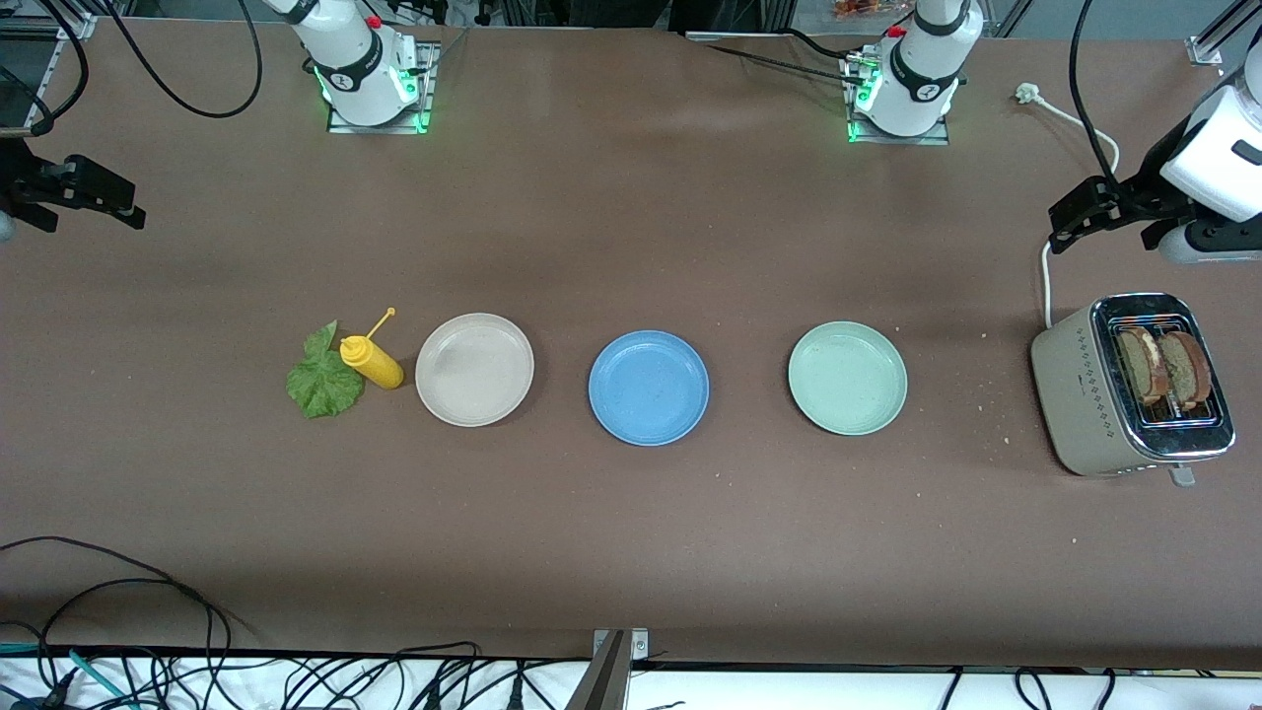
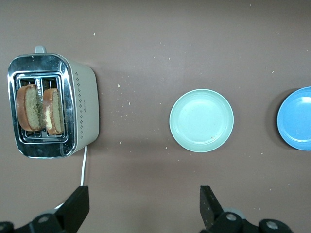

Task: Make sandwich in blue plate with both arms

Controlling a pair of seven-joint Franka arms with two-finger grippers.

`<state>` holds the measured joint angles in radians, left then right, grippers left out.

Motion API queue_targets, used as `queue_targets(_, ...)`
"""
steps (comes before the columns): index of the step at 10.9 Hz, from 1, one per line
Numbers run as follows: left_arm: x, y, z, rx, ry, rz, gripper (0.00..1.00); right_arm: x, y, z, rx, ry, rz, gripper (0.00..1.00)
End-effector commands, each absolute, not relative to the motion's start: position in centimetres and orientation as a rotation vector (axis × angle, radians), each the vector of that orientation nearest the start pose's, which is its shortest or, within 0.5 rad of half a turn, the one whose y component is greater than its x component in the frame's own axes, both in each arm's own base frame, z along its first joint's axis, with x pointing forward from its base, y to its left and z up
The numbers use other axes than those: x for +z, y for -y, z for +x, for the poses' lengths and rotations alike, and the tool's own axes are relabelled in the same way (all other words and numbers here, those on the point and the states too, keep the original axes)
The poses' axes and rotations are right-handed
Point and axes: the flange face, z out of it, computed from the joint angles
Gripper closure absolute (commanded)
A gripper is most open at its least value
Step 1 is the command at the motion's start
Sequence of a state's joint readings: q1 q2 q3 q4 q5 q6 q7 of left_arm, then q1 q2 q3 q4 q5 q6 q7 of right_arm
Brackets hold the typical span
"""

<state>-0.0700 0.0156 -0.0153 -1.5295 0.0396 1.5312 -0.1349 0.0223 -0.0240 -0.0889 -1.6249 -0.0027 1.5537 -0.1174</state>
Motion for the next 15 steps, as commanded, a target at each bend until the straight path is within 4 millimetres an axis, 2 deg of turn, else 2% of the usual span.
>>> queue_targets(1,64.2,3.4,55.2,0.011,0.118,-3.088,0.00,61.8,3.7,53.9,0.069,0.060,-3.118,0.00)
queue_targets(3,64.7,3.2,55.2,-0.005,0.126,-3.092,0.00,61.8,3.7,53.9,0.069,0.060,-3.118,0.00)
queue_targets(7,64.8,4.7,55.1,-0.004,0.087,-3.083,0.00,61.9,3.6,53.9,0.067,0.063,-3.117,0.00)
queue_targets(15,64.8,4.4,55.1,-0.004,0.089,-3.081,0.00,61.9,3.7,53.9,0.067,0.060,-3.118,0.00)
